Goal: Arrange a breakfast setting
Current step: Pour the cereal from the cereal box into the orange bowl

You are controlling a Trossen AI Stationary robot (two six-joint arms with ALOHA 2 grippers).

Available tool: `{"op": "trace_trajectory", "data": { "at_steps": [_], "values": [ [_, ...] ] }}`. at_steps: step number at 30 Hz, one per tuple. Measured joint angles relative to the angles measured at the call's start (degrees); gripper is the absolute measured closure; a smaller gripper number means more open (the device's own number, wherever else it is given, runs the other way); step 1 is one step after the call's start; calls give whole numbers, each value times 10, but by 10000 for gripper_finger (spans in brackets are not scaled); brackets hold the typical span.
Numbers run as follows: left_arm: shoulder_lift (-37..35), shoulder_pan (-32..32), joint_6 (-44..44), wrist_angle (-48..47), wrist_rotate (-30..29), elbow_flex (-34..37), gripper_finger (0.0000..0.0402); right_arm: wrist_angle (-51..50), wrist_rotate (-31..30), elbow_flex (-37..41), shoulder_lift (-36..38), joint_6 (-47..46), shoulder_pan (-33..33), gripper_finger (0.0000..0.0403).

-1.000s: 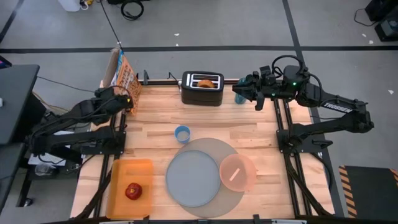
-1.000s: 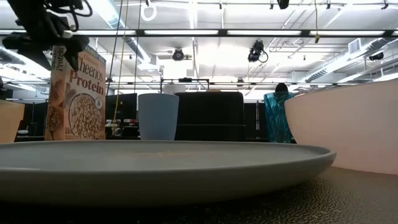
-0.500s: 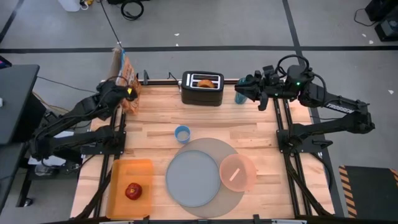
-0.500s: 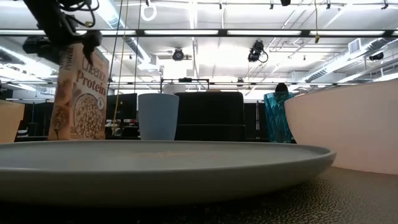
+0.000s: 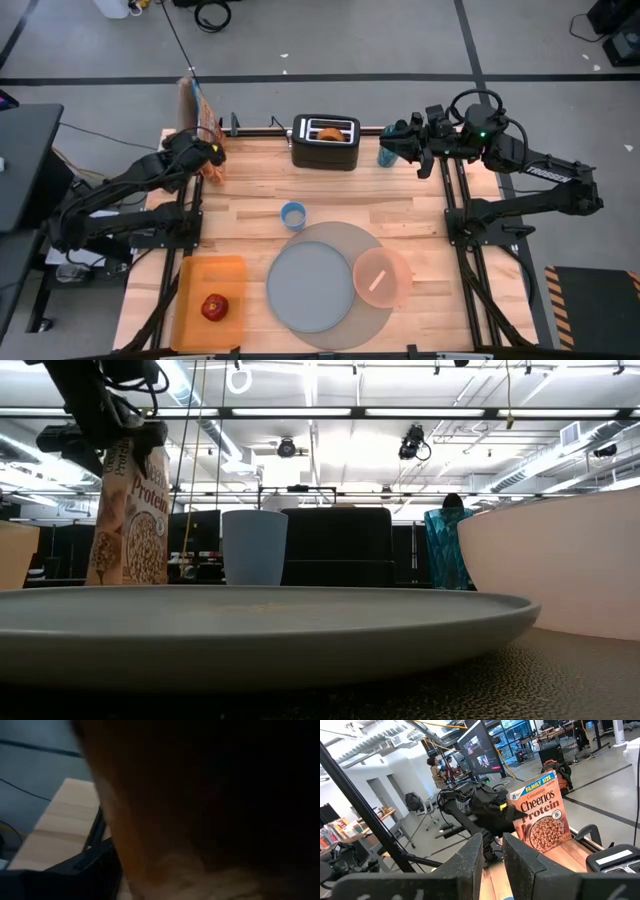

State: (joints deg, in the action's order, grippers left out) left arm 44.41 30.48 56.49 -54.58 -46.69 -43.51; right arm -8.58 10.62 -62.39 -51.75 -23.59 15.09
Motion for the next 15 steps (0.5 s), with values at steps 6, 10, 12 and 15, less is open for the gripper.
{"op": "trace_trajectory", "data": {
  "at_steps": [6,10,12,15],
  "values": [
    [6,-19,-89,7,-4,7,72,0,-3,0,0,0,0,321],
    [5,-20,-100,-9,-7,19,72,0,-4,0,0,0,0,321],
    [6,-20,-118,-8,-6,22,72,0,-4,0,0,-1,0,321],
    [4,-19,-117,-13,6,21,72,0,-4,0,0,-1,0,321]
  ]
}}
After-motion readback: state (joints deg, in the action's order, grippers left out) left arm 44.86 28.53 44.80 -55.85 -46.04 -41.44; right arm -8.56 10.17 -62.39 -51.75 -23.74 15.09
